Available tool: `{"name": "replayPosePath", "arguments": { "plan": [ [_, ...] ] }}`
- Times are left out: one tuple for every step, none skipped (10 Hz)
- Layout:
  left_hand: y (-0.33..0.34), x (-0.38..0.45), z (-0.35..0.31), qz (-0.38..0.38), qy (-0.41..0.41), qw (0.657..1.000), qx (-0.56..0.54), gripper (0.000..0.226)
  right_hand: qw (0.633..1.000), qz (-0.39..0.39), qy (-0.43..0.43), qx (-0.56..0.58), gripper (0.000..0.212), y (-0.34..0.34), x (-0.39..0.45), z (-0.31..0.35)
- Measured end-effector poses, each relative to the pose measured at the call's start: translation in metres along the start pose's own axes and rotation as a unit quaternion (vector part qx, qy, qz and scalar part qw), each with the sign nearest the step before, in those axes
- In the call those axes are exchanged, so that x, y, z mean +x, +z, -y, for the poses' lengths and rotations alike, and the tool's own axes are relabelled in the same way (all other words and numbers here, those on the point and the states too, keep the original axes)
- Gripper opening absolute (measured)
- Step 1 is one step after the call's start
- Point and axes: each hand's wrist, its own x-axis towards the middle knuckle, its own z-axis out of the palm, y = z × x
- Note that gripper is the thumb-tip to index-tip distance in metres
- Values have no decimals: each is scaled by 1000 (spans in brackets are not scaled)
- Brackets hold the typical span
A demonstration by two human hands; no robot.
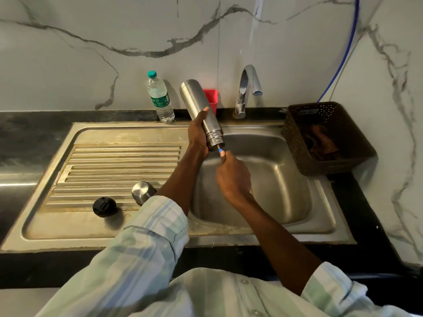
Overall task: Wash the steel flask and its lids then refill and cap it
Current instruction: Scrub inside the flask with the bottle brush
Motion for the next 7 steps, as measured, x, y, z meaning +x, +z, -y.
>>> {"name": "replayPosePath", "arguments": {
  "plan": [
    [-2, 0, -3, 46, -16, 998, -28, 63, 764, 287, 185, 547, 33, -4, 16, -9],
    [-1, -4, -5, 61, -40, 995, -66, 46, 676, 314, 213, 632, 33, -3, 19, -16],
    [6, -9, -4, 36, -35, 998, -33, 47, 945, 122, 106, 286, 44, -3, 3, -5],
    [8, -15, 3, 26, -43, 998, -29, 34, 998, -13, -9, -53, 39, 3, -5, -9],
    [1, -18, 11, 32, -62, 997, -25, 33, 870, 211, 143, 423, 34, 0, 6, -21],
    [-4, -20, 18, 40, -80, 996, -21, 32, 625, 330, 241, 665, 30, -5, 3, -33],
    [-1, -28, 25, 31, -79, 996, 11, 39, 883, 203, 167, 388, 36, -2, -15, -24]
  ]
}}
